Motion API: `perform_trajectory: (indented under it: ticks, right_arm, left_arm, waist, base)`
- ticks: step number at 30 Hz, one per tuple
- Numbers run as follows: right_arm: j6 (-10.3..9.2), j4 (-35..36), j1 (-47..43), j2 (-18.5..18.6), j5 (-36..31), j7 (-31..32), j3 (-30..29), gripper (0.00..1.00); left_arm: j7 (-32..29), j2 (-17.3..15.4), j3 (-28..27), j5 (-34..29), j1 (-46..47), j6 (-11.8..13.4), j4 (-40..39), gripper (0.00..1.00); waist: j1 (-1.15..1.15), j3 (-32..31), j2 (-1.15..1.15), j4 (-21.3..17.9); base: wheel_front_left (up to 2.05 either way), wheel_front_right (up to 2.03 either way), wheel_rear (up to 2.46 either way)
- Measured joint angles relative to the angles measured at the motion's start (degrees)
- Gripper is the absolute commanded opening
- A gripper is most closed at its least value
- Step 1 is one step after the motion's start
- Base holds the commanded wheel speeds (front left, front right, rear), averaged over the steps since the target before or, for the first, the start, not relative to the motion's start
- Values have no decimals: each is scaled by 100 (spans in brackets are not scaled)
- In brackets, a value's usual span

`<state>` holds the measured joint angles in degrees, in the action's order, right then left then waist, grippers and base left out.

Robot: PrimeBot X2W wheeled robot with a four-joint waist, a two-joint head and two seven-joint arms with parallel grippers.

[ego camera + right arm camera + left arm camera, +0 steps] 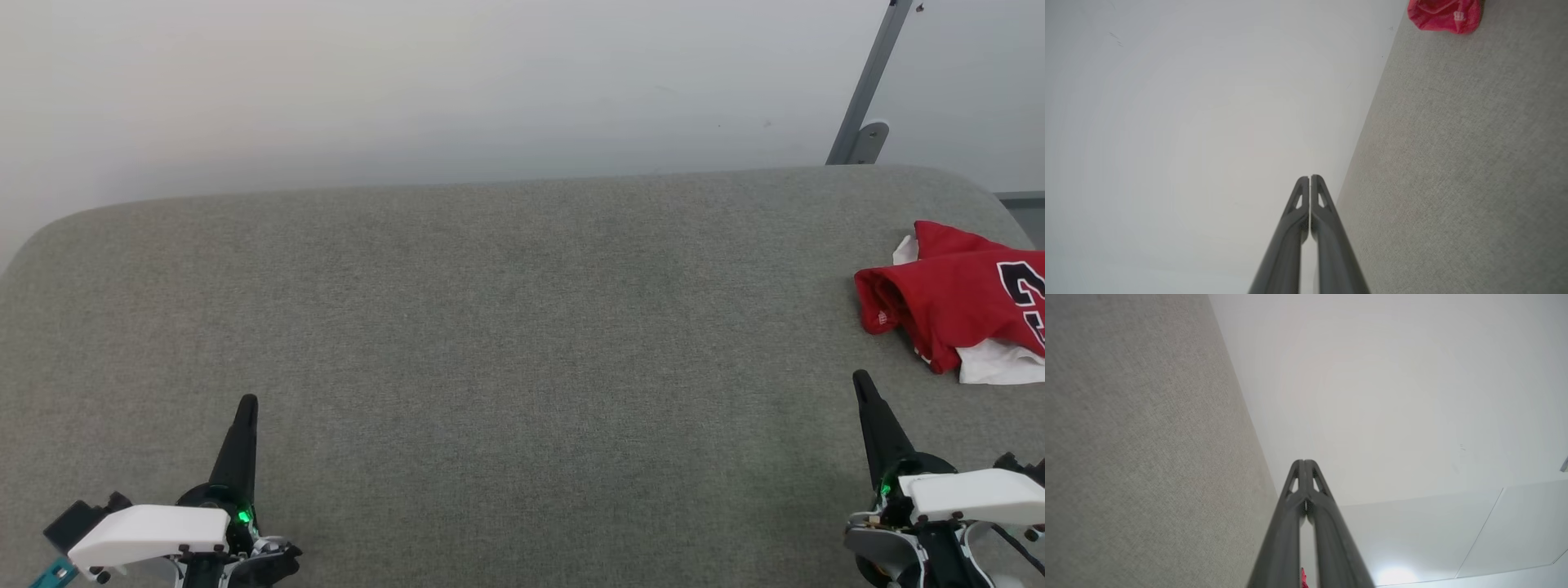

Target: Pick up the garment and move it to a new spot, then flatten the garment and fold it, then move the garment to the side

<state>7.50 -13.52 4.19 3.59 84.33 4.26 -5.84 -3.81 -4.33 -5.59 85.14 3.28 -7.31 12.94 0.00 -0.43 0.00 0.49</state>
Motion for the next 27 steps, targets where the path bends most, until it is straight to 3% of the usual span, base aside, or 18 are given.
perform_trajectory:
  ticks: [27]
  right_arm:
    - [0, -45, 196, -69, 793, 231, -77, 0]
  left_arm:
    - [-249, 124, -57, 746, 268, 0, 119, 0]
  waist:
    - [0, 61, 0, -49]
  base:
    - [0, 0, 0]
